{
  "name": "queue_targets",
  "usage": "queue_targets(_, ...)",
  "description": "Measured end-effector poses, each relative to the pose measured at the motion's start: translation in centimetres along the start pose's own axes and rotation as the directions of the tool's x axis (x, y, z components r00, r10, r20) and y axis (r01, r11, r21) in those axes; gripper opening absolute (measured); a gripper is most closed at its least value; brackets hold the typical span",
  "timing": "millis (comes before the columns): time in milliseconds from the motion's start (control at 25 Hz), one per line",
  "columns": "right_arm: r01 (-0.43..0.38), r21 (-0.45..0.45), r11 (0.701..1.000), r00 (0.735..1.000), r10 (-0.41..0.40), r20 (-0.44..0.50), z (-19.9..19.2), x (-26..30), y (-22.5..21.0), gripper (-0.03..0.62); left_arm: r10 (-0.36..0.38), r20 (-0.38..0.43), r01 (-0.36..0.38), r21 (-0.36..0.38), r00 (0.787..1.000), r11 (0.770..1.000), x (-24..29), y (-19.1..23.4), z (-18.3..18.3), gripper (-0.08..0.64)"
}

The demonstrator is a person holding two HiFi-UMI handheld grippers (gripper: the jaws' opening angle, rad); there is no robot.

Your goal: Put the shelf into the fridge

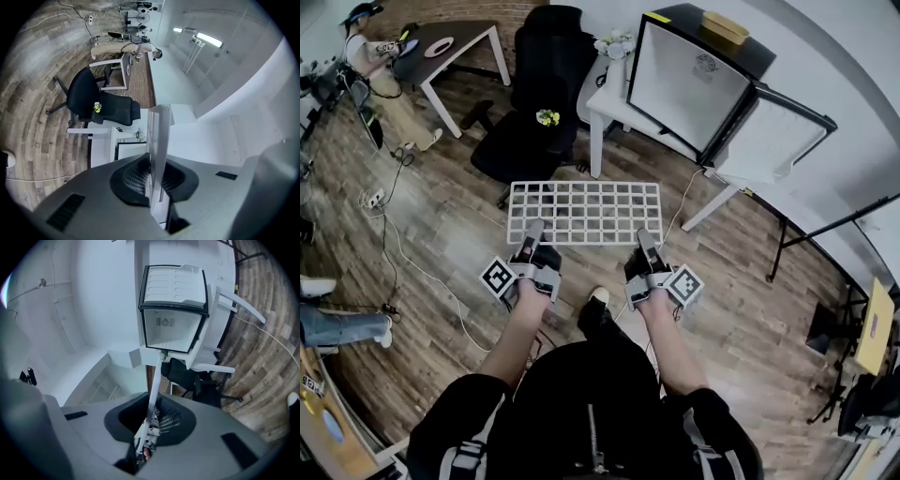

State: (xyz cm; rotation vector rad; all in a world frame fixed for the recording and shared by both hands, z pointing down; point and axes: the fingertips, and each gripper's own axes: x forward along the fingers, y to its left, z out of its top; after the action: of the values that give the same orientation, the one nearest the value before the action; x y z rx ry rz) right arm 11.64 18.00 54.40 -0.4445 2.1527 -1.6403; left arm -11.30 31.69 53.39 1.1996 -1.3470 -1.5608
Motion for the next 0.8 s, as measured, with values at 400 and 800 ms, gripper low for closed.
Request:
queue_targets(400,0.010,0.016,1.000,0.999,-0.011,0.050,7.9,8.3,-2.1,0.032,0.012,-0.058,-0.012,-0.002,0.998,1.000,13.0,1.7,0.1,0.043)
queue_targets(800,0.005,0.024,1.000,0.990,-0.008,0.138,13.8,11.9,-3.6,0.032,0.009,-0.137,-0.010,-0.012,0.991,1.000,22.1,3.0,-1.5,0.043)
